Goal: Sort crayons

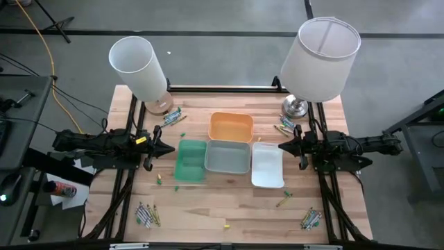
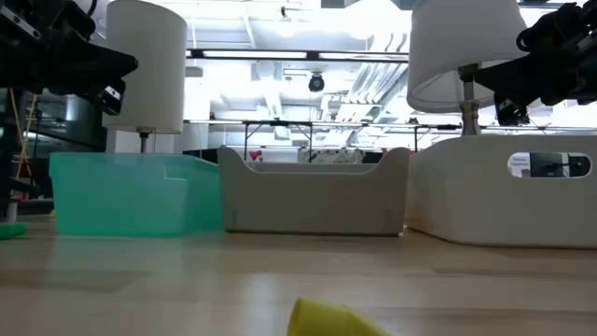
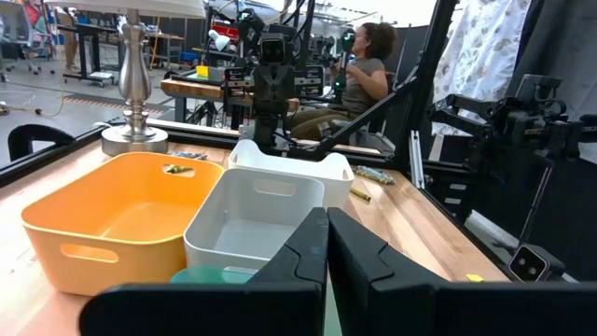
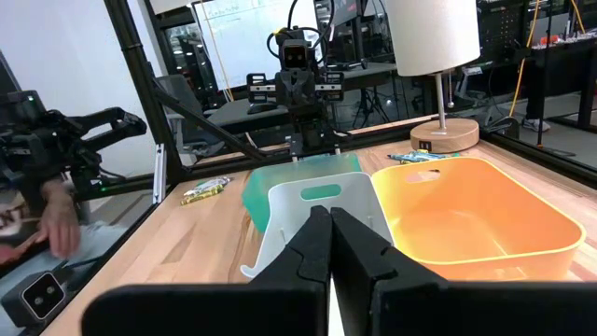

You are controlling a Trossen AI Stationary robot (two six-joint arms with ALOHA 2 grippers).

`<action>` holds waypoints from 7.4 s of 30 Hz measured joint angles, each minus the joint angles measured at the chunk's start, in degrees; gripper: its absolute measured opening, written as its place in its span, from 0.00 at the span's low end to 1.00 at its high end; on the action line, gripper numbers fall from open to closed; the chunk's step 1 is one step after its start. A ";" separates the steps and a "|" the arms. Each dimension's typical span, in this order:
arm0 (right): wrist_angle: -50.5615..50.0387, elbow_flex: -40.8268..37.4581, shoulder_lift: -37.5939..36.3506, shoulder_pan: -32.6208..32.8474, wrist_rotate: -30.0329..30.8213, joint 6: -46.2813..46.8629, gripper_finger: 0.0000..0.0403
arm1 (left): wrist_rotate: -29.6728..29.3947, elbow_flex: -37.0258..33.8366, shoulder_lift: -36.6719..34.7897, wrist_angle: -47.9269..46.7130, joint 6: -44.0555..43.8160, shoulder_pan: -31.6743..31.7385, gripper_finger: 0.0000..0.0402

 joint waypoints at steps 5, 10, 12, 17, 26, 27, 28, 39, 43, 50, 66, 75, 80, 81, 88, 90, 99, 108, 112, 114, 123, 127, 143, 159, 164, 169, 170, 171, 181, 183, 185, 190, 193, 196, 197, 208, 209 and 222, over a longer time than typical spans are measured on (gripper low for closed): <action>-0.01 0.01 0.00 0.01 -0.01 -0.01 0.00 | 0.01 0.00 0.01 0.01 0.00 0.00 0.00; 0.00 0.00 -0.01 0.01 -0.02 -0.01 0.00 | 0.02 0.00 0.00 0.02 0.00 0.00 0.00; -0.02 0.00 0.02 0.00 -0.02 0.00 0.00 | 0.02 0.02 0.00 0.00 -0.02 0.00 0.00; -0.01 0.00 0.02 0.00 -0.02 0.00 0.00 | 0.00 0.00 0.00 0.00 0.00 0.00 0.00; -0.01 0.01 -0.01 0.02 -0.02 0.00 0.00 | 0.00 0.01 0.01 0.00 0.00 -0.01 0.00; 0.00 0.00 -0.01 0.02 -0.02 0.00 0.00 | 0.00 0.01 0.01 0.01 -0.01 -0.01 0.00; 0.00 0.00 0.01 0.00 0.00 0.00 0.00 | 0.00 0.01 0.01 0.01 0.00 -0.01 0.00; 0.00 0.00 0.01 0.00 0.01 -0.45 0.00 | 0.00 0.02 0.01 0.01 -0.02 -0.02 0.00; 0.00 0.01 0.01 0.00 0.01 -0.12 0.00 | 0.02 0.02 0.02 0.00 0.00 0.00 0.00; 1.74 0.00 0.02 0.02 0.05 3.56 0.00 | 0.00 0.02 0.00 0.02 0.00 0.00 0.00; 13.87 0.01 6.93 0.02 20.51 7.28 0.01 | 0.01 0.00 0.00 0.01 0.00 0.00 0.00; -14.16 14.46 24.34 -5.01 34.43 21.29 0.21 | 0.01 0.01 0.00 0.02 0.00 0.00 0.00; -32.24 25.09 34.40 -13.89 27.46 30.58 0.31 | 0.02 0.02 0.01 0.01 0.00 -0.01 0.00; -34.30 26.47 36.35 -15.75 24.81 31.12 0.32 | 0.01 0.02 0.00 0.02 0.00 0.00 0.00; -39.67 31.32 48.35 -26.65 13.58 25.15 0.34 | 0.00 0.00 0.00 0.02 0.00 0.00 0.00; -39.66 32.17 50.71 -29.13 10.26 23.11 0.34 | 0.00 0.02 0.00 0.02 0.00 0.00 0.00; -40.55 33.07 58.54 -38.88 1.77 17.55 0.34 | 0.01 0.01 0.00 0.02 -0.01 -0.02 0.00; -40.43 33.07 65.42 -42.49 -5.50 13.07 0.34 | 0.00 0.00 0.00 0.02 0.00 -0.01 0.00; -40.44 33.07 66.41 -42.43 -5.50 13.09 0.34 | 0.01 0.00 0.01 0.00 -0.01 -0.02 0.00; -40.71 33.07 66.46 -42.35 -5.46 13.58 0.34 | 0.01 0.00 0.01 0.00 0.00 -0.02 0.00; -41.49 33.00 66.46 -42.34 -5.28 14.61 0.34 | 0.02 0.02 0.00 0.00 0.00 0.00 0.00; -41.50 32.98 66.46 -42.32 -4.61 15.22 0.34 | 0.02 0.02 0.02 0.00 0.00 0.00 0.00; -41.02 32.89 72.76 -38.06 -1.52 16.54 0.34 | 0.02 0.02 0.00 0.00 0.00 0.00 0.00; -40.57 33.11 79.54 -38.06 -1.43 16.11 0.25 | 0.01 0.01 0.02 0.01 0.00 0.00 0.00; -40.63 33.09 79.68 -38.06 -1.48 14.81 0.08 | 0.00 0.02 0.00 0.00 0.00 -0.02 0.00; -41.59 33.12 79.68 -38.06 -1.71 14.10 0.03 | 0.00 0.02 0.00 0.02 0.00 0.00 0.00; -41.73 33.13 79.68 -38.06 -1.79 14.05 0.04 | 0.00 0.01 0.00 0.02 0.00 0.00 0.00; -41.88 33.18 79.68 -38.06 -1.83 13.92 0.04 | 0.00 0.00 0.00 0.00 0.00 -0.02 0.00; -44.58 32.76 68.61 -37.72 -3.63 14.06 0.01 | 0.00 0.02 0.02 0.00 0.00 0.00 0.00; -45.20 32.76 64.69 -37.73 -3.36 14.66 0.01 | 0.01 0.01 0.02 0.02 0.00 0.00 0.00; -45.10 32.80 60.54 -37.68 -3.35 15.06 0.00 | 0.01 0.01 0.01 0.02 0.00 -0.02 0.00; -44.34 32.80 51.06 -36.88 -3.35 16.34 0.00 | 0.02 0.01 0.00 0.02 0.00 0.00 0.00; -40.42 32.85 46.92 -34.21 -4.97 16.54 0.00 | 0.02 0.01 0.00 0.02 0.00 0.00 0.00; -33.04 32.87 44.83 -29.74 -5.48 16.49 0.00 | 0.01 0.00 0.00 0.01 0.00 -0.02 0.00; -29.68 32.87 44.57 -27.97 -5.47 16.15 0.00 | 0.01 0.02 0.01 0.02 0.00 0.00 0.00; 2.62 33.00 49.67 -9.25 5.08 2.62 0.00 | 0.00 0.02 0.02 0.00 0.00 0.00 0.00; 4.47 33.00 50.55 -8.22 6.28 1.57 0.00 | 0.00 0.02 0.00 0.02 0.00 0.00 0.00; 15.86 33.00 61.69 -3.77 7.91 -5.40 0.01 | -0.39 0.01 0.02 3.78 -0.06 0.02 0.00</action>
